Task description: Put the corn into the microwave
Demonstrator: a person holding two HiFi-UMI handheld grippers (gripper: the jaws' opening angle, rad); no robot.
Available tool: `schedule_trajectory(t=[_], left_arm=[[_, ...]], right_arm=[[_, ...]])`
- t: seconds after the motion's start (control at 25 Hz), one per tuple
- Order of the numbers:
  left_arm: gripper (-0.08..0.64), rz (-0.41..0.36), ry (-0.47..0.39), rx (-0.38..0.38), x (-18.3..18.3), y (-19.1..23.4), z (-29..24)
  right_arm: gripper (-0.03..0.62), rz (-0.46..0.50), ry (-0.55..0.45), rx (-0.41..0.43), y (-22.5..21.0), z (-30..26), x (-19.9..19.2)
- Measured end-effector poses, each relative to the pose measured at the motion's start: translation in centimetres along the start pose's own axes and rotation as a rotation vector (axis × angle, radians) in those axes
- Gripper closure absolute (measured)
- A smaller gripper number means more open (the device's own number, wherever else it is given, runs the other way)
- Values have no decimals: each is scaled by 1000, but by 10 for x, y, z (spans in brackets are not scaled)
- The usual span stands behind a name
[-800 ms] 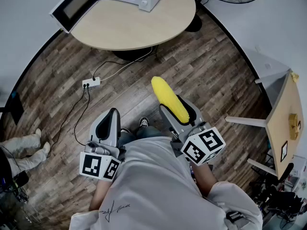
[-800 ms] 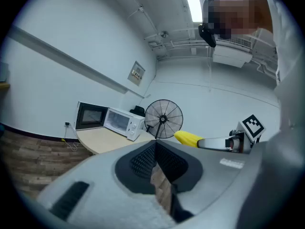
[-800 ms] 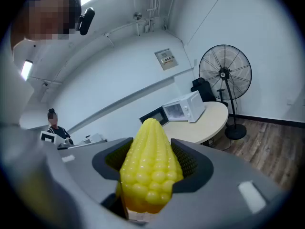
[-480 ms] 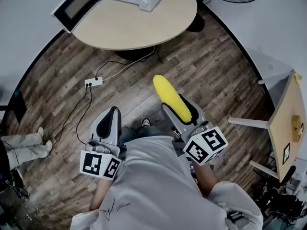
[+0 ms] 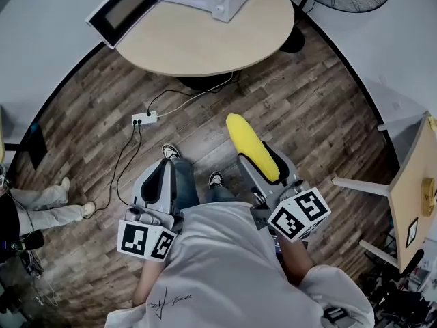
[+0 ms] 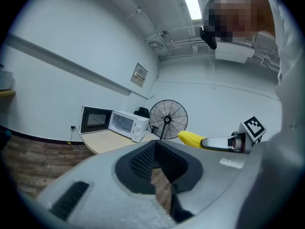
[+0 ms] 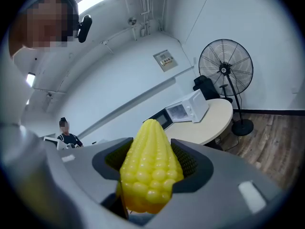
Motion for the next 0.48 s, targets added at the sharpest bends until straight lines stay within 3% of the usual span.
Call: schedule_trajectory(t=[0.48], left_arm=[[569, 22, -17, -7, 9, 45, -27]], right_arm=[[330, 24, 19, 8, 6, -57, 16]])
Point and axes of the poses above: the fingertips, and each gripper's own axes: z backward along the fingers, y to its left, x out of its top, the point moved 6 cm from there along z, backward along the fingers, and after that the axes turned 10 degrees about -z, right-handed, at the moved point
